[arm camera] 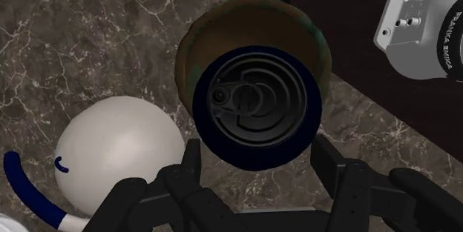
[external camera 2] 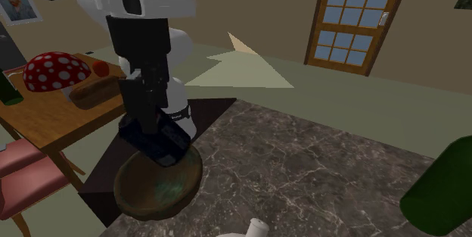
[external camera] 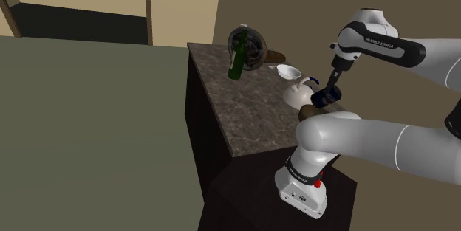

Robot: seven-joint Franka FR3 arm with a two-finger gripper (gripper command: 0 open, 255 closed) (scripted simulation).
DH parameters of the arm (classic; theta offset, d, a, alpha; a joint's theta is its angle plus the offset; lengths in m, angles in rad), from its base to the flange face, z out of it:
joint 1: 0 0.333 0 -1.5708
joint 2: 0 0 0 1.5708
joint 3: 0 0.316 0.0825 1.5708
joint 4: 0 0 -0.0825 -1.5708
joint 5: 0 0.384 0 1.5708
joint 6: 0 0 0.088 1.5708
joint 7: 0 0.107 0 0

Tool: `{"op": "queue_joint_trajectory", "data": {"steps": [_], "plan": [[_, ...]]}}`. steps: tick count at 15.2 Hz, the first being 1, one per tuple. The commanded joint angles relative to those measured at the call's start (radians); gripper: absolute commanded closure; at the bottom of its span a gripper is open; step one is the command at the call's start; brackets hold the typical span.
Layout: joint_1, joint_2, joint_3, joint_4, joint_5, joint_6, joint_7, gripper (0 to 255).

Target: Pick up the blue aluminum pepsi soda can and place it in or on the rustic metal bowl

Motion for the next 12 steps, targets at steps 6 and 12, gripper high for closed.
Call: {"op": "queue_joint_trajectory", "data": {"steps": [6,12], "plan": [[-0.014,0.004,-0.049,-0.08,-0.046,0.085,0.013,255],[-0.022,0.013,-0.081,-0.124,-0.076,0.138,0.022,255]]}}
